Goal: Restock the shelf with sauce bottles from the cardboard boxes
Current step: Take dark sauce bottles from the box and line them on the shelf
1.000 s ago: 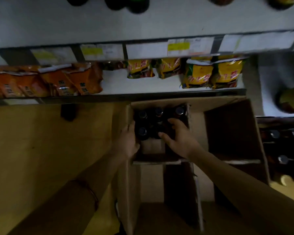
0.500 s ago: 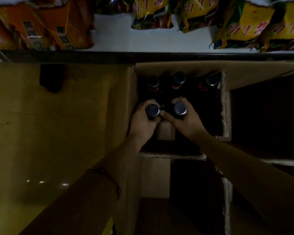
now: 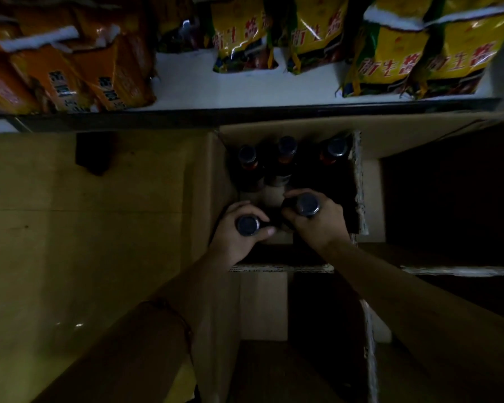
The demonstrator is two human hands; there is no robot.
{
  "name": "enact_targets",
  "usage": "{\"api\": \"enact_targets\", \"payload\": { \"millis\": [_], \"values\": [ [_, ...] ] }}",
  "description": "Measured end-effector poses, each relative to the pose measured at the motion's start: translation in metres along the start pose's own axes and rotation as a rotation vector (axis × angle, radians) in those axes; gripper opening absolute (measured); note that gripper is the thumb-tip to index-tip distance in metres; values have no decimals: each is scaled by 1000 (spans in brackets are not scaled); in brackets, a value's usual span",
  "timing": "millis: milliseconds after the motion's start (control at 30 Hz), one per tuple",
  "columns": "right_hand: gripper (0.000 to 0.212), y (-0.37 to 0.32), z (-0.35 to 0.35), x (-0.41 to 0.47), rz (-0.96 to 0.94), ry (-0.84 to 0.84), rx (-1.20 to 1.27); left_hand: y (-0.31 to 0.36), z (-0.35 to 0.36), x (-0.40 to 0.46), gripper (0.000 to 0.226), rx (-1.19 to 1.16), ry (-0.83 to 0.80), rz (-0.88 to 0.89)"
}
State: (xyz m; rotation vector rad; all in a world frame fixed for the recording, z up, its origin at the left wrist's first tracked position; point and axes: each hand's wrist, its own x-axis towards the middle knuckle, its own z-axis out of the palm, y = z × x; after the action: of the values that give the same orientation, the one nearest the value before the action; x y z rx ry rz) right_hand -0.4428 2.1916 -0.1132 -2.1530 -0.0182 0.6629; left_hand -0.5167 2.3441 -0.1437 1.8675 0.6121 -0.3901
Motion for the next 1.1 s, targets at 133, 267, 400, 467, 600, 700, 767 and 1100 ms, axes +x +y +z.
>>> {"api": "enact_targets", "payload": {
  "millis": [133,267,400,467,600,700,767,1100],
  "values": [
    [27,-37,-47,-33,-84,-35,-53,22,-9,-38,19,23,81,39],
    [23,-91,-107,-75,-116,-61,-107,82,-25,-78,20,-80,159,132],
    [18,-148,-161,-119,-173,-14,-143,162,-52,-120,23,-85,180,277],
    [17,-176,-184,-137,-168,-6,-146,205,-65,-144,21,-46,169,359],
    [21,-233,-230,-179,-195,17,-123,285,-91,-195,21,3,92,472],
    [13,-278,-268,-217,-252,78,-123,339,-112,-229,22,-20,79,585],
    [13,-310,-292,-244,-288,135,-161,375,-128,-248,19,-60,99,685],
    [53,-456,-387,-390,-318,453,-100,540,-198,-355,8,-7,-145,1044]
  ]
}}
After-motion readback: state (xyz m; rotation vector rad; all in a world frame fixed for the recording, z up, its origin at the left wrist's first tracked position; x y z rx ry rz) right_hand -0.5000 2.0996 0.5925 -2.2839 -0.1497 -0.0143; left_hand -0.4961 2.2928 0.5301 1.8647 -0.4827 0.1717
